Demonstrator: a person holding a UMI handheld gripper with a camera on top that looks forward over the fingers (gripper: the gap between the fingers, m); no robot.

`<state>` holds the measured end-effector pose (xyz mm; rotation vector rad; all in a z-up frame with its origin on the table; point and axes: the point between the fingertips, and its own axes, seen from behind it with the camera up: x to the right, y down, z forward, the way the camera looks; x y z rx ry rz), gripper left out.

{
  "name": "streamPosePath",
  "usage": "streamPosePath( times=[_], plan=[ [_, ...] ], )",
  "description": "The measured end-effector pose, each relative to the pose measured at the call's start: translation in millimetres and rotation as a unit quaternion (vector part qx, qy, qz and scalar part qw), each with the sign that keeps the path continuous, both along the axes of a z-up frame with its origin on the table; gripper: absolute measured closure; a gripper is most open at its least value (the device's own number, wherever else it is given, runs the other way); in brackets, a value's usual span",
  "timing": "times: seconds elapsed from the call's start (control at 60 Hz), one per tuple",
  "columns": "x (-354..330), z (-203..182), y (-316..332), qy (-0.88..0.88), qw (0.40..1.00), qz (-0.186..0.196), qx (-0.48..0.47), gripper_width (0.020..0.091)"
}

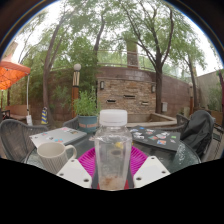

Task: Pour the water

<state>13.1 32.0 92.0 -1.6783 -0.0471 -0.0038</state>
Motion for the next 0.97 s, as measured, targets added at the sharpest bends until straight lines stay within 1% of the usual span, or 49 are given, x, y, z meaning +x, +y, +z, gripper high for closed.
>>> streamPosePath(
  times=[0.083,0.117,0.167,0.233,0.3,0.333,0.383,0.667,0.767,0.967],
  plan=[
    [0,0,0,0.016,1.0,0.008,-0.003,0.0691],
    [-2,-1,1,0.014,1.0,0.012,-0.005,0.0678],
    [-2,-1,1,0.012,1.0,0.016,-0.009,0.0641],
    [-5,-5,-1,0.01,0.999,0.029,-0.03,0.0572],
    [-14,-23,-8,0.014,0.995,0.051,-0.089,0.0452],
    [-14,-31,-12,0.018,0.992,0.057,-0.108,0.0416],
    [-10,-39,-19,0.013,0.99,0.053,-0.132,0.0378],
    [3,-18,-58,-0.007,0.989,0.024,-0.148,0.0364],
    [12,-15,-79,0.003,0.986,0.0,-0.17,0.0367],
    [1,14,-128,0.034,0.982,-0.007,-0.185,0.0368]
  ],
)
